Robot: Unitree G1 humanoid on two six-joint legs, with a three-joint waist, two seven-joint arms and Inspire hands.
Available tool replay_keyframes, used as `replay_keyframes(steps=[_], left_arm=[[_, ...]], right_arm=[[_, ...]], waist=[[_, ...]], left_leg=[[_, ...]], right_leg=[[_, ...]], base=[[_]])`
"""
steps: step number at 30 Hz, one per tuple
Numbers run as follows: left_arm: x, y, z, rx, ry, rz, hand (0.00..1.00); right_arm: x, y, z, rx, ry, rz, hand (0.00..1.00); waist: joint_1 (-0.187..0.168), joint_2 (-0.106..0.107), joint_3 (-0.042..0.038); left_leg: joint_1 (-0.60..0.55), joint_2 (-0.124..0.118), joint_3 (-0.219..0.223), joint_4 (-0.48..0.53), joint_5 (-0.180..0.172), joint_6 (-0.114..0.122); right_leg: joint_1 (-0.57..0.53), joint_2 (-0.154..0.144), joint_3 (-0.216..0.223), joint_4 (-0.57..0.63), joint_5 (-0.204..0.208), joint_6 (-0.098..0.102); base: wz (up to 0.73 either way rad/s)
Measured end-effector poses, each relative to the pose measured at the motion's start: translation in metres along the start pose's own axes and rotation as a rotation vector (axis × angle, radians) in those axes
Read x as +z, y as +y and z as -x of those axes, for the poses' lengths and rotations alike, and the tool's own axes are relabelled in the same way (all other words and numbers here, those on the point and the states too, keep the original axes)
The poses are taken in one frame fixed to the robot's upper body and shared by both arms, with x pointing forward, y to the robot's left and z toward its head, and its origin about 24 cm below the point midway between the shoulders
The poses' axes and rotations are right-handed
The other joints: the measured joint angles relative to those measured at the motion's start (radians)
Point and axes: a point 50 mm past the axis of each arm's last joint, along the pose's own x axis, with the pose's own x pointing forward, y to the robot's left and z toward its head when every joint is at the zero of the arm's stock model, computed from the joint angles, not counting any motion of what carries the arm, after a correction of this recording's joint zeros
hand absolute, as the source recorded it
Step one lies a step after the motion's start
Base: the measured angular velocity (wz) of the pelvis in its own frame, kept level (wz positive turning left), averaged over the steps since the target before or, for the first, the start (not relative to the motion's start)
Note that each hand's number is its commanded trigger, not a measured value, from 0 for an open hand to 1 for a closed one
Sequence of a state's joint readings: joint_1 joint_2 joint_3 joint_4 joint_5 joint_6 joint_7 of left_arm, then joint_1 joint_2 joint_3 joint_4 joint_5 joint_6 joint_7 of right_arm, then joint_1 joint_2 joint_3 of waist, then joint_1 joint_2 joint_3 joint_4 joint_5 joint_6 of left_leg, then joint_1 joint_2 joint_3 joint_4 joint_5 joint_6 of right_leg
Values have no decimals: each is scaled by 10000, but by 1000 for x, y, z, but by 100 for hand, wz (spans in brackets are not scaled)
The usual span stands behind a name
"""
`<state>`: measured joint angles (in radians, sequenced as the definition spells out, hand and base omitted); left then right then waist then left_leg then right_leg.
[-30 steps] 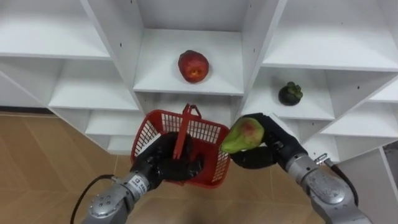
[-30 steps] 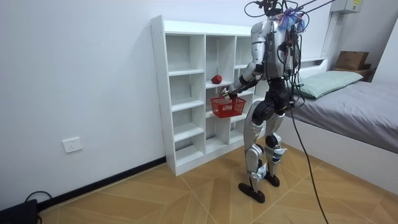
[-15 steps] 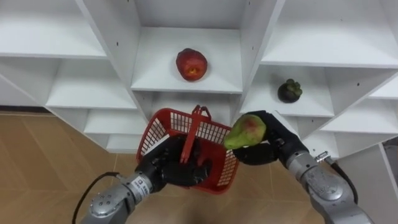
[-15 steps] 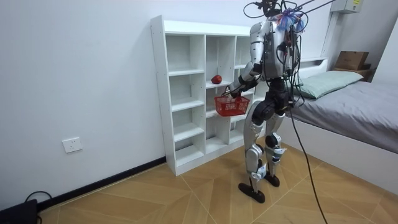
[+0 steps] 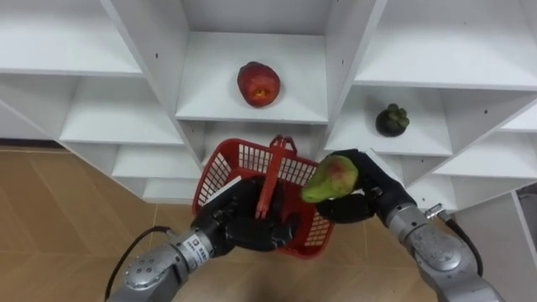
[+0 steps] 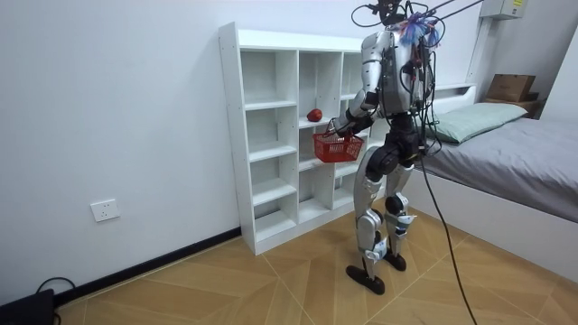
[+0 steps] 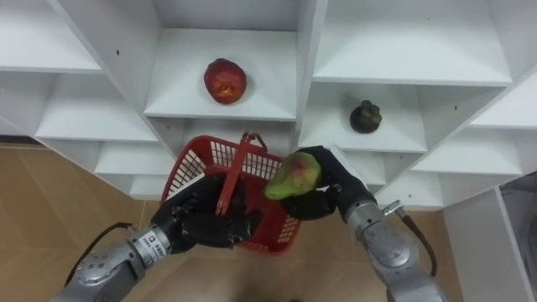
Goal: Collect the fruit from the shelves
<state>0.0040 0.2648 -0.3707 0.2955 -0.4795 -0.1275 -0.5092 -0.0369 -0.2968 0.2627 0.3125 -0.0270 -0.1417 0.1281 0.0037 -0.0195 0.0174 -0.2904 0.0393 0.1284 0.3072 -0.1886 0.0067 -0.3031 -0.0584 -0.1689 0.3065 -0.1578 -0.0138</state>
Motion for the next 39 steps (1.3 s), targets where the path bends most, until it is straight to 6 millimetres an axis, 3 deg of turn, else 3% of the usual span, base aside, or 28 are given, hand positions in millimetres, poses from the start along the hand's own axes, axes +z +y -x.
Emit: replay_keyframes(steps=[4,5,6,7,8,39], left_arm=[[0,-1,0,-60,-85,165,100],[0,-1,0,-64,-84,173,100],[0,-1,0,-76,-82,200,100],[0,-1,0,-85,-73,202,100],[0,-1,0,-110,-36,175,100],[-2,-1,1,-268,143,222,100]], right_arm=[[-1,1,0,70,81,551,100],[-2,1,0,82,141,675,64],[-3,2,-1,118,229,801,56],[-4,2,-2,156,288,882,7],[-7,2,-4,230,421,1121,0],[-8,5,-7,-208,277,2879,0]], waist=[[4,1,-1],[-3,2,-1],[-3,3,-1],[-6,3,-1],[-7,3,-1],[9,-18,17]], left_leg=[[-10,7,12,15,0,0],[-9,7,16,18,0,0],[-6,8,22,28,0,0],[-4,9,27,32,0,0],[4,9,28,33,0,0],[-6,11,41,34,2,5]], right_leg=[[1,-2,-20,5,0,-1],[1,-2,-14,12,1,-1],[1,2,6,20,1,-1],[1,2,13,25,1,-1],[1,-6,14,34,1,-1],[10,-61,-28,43,-9,16]], base=[[0],[0],[0],[0],[0],[0]])
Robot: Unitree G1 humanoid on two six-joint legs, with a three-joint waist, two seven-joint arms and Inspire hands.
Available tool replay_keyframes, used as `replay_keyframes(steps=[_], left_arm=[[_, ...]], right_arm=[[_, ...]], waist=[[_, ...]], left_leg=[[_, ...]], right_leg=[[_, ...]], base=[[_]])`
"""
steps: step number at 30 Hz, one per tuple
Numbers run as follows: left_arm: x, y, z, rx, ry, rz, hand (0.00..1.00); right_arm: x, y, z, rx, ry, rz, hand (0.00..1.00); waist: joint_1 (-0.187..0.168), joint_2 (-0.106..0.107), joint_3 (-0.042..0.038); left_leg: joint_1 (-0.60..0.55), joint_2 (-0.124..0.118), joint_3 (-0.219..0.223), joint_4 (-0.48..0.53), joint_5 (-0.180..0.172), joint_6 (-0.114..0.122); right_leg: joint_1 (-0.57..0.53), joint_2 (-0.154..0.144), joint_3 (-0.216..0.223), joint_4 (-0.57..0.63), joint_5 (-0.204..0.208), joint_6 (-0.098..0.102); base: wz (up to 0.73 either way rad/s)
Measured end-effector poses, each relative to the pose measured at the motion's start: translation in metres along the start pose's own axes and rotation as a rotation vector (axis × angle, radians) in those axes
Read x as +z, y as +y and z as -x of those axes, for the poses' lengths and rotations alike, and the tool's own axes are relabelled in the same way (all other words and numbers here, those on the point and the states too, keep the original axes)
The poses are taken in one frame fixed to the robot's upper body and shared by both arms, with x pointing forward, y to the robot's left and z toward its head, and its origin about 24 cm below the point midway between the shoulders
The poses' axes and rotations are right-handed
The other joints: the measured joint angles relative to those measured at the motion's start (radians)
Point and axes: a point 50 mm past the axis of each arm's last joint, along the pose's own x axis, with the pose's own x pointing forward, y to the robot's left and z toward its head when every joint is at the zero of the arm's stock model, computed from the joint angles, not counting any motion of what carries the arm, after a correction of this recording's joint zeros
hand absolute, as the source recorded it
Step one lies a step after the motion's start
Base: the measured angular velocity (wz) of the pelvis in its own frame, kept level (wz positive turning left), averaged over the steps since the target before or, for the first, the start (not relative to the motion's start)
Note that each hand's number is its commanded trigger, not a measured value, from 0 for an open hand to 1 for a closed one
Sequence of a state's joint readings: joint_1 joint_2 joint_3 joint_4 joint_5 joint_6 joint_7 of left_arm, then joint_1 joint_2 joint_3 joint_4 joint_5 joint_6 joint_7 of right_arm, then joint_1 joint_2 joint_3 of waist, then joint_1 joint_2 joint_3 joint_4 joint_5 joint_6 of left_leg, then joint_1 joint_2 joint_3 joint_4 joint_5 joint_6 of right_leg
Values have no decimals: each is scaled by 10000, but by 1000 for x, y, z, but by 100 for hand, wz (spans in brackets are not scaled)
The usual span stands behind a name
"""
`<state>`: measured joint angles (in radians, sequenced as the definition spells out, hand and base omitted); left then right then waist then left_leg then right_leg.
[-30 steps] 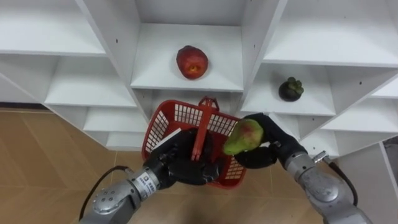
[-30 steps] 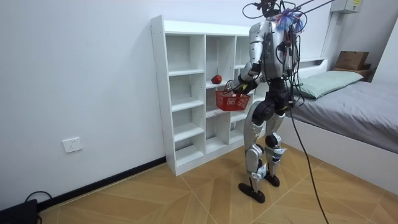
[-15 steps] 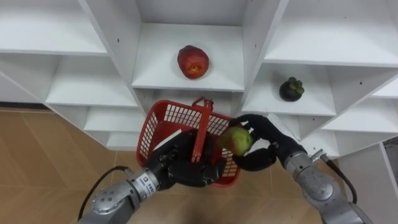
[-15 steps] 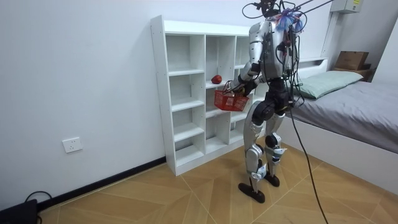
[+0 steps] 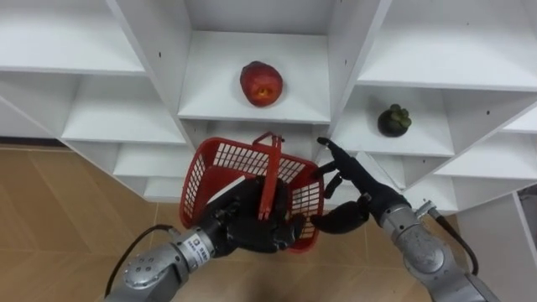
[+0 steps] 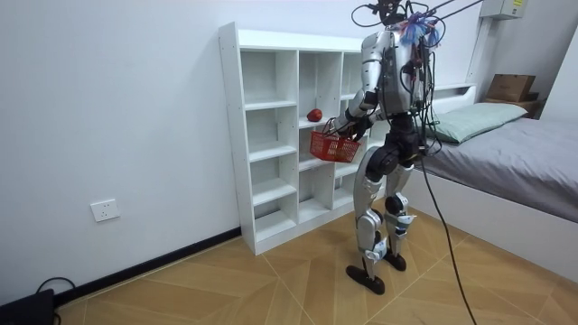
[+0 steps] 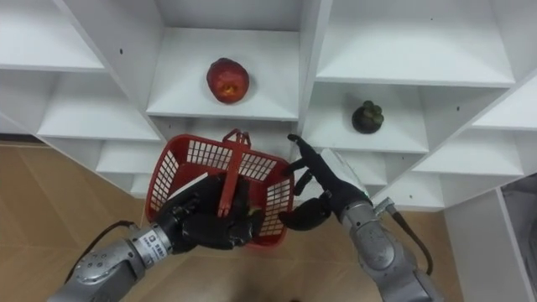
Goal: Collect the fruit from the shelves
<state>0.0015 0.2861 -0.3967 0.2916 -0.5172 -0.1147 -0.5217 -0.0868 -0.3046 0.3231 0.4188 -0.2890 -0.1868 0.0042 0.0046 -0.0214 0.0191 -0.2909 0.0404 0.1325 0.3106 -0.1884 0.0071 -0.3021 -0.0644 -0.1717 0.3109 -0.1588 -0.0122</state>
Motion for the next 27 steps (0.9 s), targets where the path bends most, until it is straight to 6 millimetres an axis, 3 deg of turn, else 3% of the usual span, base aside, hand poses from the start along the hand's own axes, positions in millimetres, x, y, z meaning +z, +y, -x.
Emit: replay_keyframes(steps=[18,27], left_arm=[[2,0,-1,18,-95,5,100],[0,-1,-1,18,-113,78,100]], right_arm=[[11,-4,-1,-127,-479,152,0],[14,2,3,136,-690,12,0]], waist=[[49,52,-26],[317,52,-34]], left_leg=[[75,0,-7,-26,1,0],[292,-5,-2,-60,1,1]], right_leg=[[56,16,16,-3,-1,1],[258,12,23,28,-31,10]], base=[[0],[0]])
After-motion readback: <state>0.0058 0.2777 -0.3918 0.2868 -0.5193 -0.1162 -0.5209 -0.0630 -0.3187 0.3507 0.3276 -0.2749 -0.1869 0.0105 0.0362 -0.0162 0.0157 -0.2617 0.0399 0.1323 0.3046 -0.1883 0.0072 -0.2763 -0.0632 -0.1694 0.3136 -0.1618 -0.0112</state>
